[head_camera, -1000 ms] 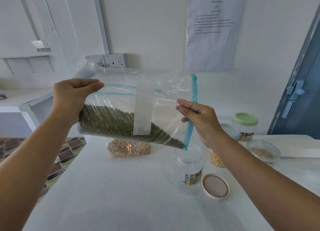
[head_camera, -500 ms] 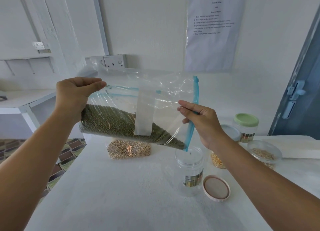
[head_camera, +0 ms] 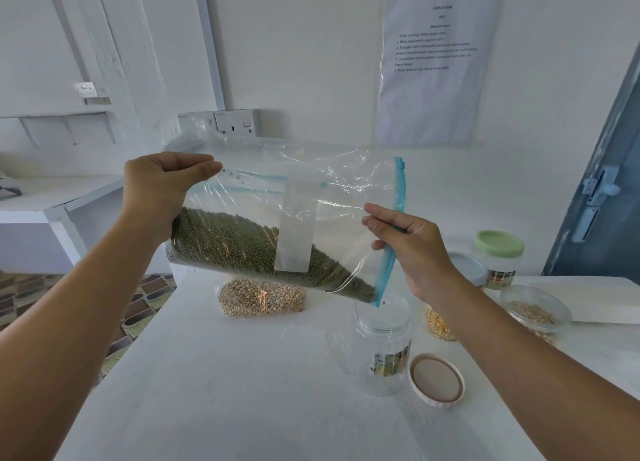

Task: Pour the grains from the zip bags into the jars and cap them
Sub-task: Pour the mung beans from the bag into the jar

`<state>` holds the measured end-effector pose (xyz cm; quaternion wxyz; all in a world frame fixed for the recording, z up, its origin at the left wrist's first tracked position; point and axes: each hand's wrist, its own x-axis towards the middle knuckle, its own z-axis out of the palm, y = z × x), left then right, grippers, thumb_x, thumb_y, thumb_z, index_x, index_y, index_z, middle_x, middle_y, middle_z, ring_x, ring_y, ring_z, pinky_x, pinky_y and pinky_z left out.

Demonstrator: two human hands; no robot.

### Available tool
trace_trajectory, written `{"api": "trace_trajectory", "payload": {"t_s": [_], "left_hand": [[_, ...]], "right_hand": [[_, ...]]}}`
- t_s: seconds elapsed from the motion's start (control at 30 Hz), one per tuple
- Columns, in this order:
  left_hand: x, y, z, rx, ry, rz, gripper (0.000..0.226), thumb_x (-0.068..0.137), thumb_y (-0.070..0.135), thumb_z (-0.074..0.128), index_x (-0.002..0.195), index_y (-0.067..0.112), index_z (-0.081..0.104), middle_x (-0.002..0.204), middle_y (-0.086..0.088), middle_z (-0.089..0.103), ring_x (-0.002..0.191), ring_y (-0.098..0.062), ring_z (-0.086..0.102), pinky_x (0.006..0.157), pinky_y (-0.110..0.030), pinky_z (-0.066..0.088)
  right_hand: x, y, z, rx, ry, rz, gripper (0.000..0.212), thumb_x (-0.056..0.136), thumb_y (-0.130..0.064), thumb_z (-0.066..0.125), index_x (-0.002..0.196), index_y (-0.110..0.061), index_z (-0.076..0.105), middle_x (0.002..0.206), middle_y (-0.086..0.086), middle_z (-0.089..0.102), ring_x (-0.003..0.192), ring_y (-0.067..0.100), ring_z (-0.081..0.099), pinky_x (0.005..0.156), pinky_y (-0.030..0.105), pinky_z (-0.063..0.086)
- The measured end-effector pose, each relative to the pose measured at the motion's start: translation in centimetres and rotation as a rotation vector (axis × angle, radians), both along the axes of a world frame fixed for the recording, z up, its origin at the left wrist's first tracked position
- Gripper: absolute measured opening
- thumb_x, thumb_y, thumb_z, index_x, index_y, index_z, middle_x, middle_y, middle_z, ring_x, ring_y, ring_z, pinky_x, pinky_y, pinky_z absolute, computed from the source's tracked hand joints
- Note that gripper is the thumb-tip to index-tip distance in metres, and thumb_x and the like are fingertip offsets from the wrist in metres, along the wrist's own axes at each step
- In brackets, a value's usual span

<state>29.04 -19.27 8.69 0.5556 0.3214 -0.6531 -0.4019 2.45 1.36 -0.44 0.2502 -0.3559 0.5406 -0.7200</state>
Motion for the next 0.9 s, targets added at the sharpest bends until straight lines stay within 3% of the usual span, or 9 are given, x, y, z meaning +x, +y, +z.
{"api": "trace_trajectory", "payload": {"t_s": [0.43,0.9], "left_hand": [[-0.2,0.2,0.9,-0.035,-0.016,0.001,0.024,0.072,0.027,0.094,0.092,0.021,0.082,0.074,0.013,0.075,0.072,0.003,0.066,0.087,-0.021,0.047],[-0.1,-0.1,1.3,-0.079,-0.024,-0.020,0.025,0.071,0.031,0.094,0.092,0.022,0.083,0.076,0.010,0.076,0.074,0.000,0.068,0.089,-0.022,0.048]], "right_hand": [[0.1,-0.1,0.0,0.005,-0.006,0.004,0.025,0.088,-0.015,0.079,0.112,-0.024,0.081,0.110,0.000,0.079,0.081,0.016,0.066,0.103,0.043,0.056],[0.0,-0.2,-0.4,-0.020,-0.032,0.018,0.027,0.087,-0.012,0.080,0.114,-0.019,0.080,0.111,0.003,0.079,0.079,0.016,0.065,0.096,0.038,0.056]]}}
